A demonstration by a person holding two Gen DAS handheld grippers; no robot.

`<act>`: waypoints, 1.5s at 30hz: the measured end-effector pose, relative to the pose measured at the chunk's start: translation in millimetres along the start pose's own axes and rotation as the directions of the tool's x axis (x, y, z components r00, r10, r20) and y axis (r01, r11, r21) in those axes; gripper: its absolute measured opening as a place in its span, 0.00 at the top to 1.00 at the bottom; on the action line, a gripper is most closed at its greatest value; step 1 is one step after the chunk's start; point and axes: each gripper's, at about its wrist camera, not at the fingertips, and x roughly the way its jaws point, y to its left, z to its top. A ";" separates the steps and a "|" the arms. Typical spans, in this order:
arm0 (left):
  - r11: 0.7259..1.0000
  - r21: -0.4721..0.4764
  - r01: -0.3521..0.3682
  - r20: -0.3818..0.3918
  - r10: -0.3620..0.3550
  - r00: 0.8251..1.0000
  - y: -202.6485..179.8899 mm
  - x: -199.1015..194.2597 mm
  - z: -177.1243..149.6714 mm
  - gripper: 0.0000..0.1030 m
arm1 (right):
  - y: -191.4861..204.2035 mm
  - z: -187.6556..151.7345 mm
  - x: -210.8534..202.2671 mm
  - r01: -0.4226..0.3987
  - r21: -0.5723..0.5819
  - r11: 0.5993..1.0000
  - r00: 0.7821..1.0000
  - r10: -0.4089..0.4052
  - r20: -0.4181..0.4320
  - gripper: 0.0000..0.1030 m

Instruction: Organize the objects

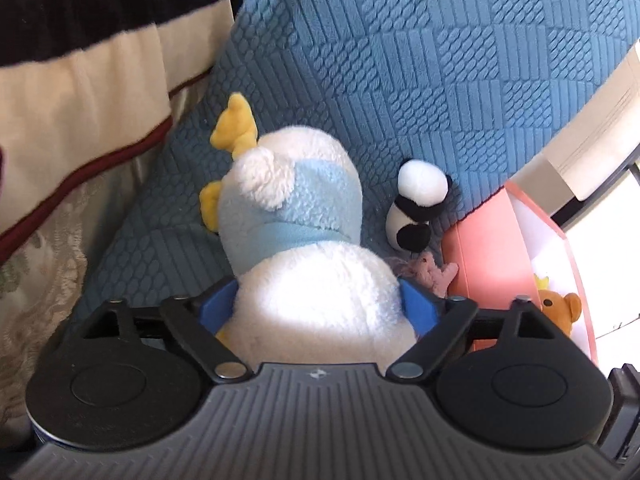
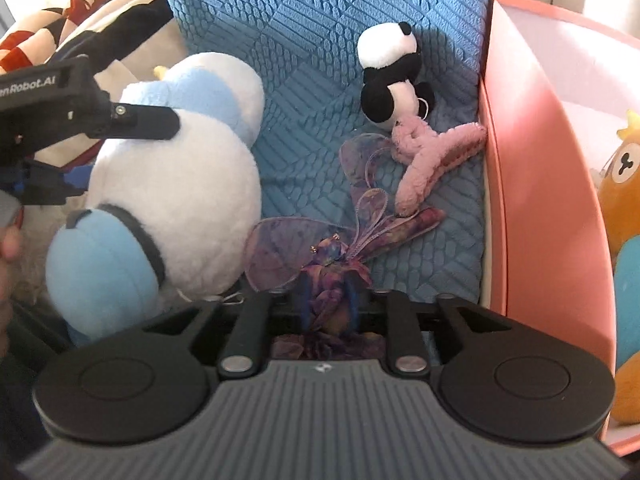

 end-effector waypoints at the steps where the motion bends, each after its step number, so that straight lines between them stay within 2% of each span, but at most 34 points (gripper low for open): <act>1: 1.000 -0.010 -0.006 -0.022 0.006 1.000 1.0 4.7 -0.5 0.07 | 0.0 -0.6 1.1 -0.006 -0.001 1.000 1.000 0.006 -0.006 0.45; 2: 1.000 -0.023 -0.008 -0.039 0.007 0.999 2.0 9.3 -0.2 0.05 | 0.7 -1.7 2.4 -0.012 -0.004 1.000 1.000 0.012 -0.014 0.39; 5: 0.999 -0.042 -0.001 -0.063 -0.002 0.998 2.2 18.4 2.2 0.03 | 6.3 -5.9 7.1 -0.016 -0.040 0.999 0.999 0.014 -0.044 0.36; 9: 1.000 -0.028 -0.010 -0.081 0.008 0.997 -2.6 29.5 0.0 0.00 | 19.3 -15.9 15.8 0.035 -0.140 0.989 0.996 -0.045 -0.071 0.35; 11: 1.000 -0.012 -0.013 -0.081 0.012 0.997 -5.3 31.9 -2.2 0.00 | 26.5 -22.6 19.6 0.083 -0.212 0.974 0.993 -0.098 -0.060 0.36; 13: 1.000 -0.007 -0.017 -0.079 0.016 0.997 -7.5 32.6 -3.5 0.00 | 29.3 -28.4 22.7 0.102 -0.241 0.965 0.992 -0.117 -0.048 0.37; 15: 1.000 -0.015 -0.019 -0.080 0.018 0.997 -7.8 32.7 -4.5 0.00 | 26.4 -30.5 23.3 0.097 -0.222 0.970 0.993 -0.108 -0.038 0.38; 16: 1.000 -0.019 -0.018 -0.081 0.016 0.997 -7.5 33.1 -5.1 0.00 | 24.8 -30.6 23.3 0.091 -0.217 0.972 0.994 -0.101 -0.033 0.42; 18: 1.000 -0.023 -0.014 -0.080 0.012 0.997 -7.3 32.1 -4.9 0.00 | 20.2 -30.6 23.3 0.073 -0.205 0.976 0.996 -0.081 -0.029 0.51; 20: 0.999 -0.033 -0.008 -0.079 0.005 0.997 -5.7 31.8 -4.0 0.00 | 19.0 -28.0 24.1 0.060 -0.203 0.977 0.997 -0.069 -0.038 0.67; 22: 0.999 -0.054 -0.006 -0.080 0.001 0.997 -3.8 31.3 -2.7 0.00 | 19.8 -21.9 25.6 0.057 -0.215 0.975 0.996 -0.071 -0.059 0.77; 27: 0.999 -0.046 -0.009 -0.073 0.006 0.997 -3.2 31.1 -3.3 0.02 | 8.2 -16.7 24.1 0.019 -0.123 0.992 0.996 -0.030 -0.090 0.81; 31: 1.000 0.000 -0.010 -0.078 0.010 0.997 -7.7 28.5 -4.5 0.06 | 5.1 -11.4 11.3 0.030 -0.077 0.997 0.996 -0.036 -0.083 0.81; 34: 1.000 0.017 0.013 -0.084 -0.011 0.996 -7.1 21.7 -8.1 0.09 | 1.7 -7.5 -4.5 0.006 -0.011 1.000 0.997 -0.007 -0.072 0.81; 38: 0.999 -0.023 0.048 -0.070 -0.050 0.996 -2.6 15.0 -10.0 0.10 | 0.4 -3.2 -16.8 -0.001 -0.024 1.000 0.998 0.000 -0.060 0.81; 40: 0.999 -0.028 0.043 -0.065 -0.045 0.997 -2.0 13.0 -10.8 0.10 | 0.2 -2.0 -19.5 -0.009 -0.034 0.999 0.998 0.007 -0.058 0.81; 45: 0.996 -0.060 0.074 -0.048 -0.076 0.996 -0.3 7.1 -8.9 0.10 | -17.5 5.6 -20.6 -0.049 0.023 0.999 0.996 0.050 -0.071 0.81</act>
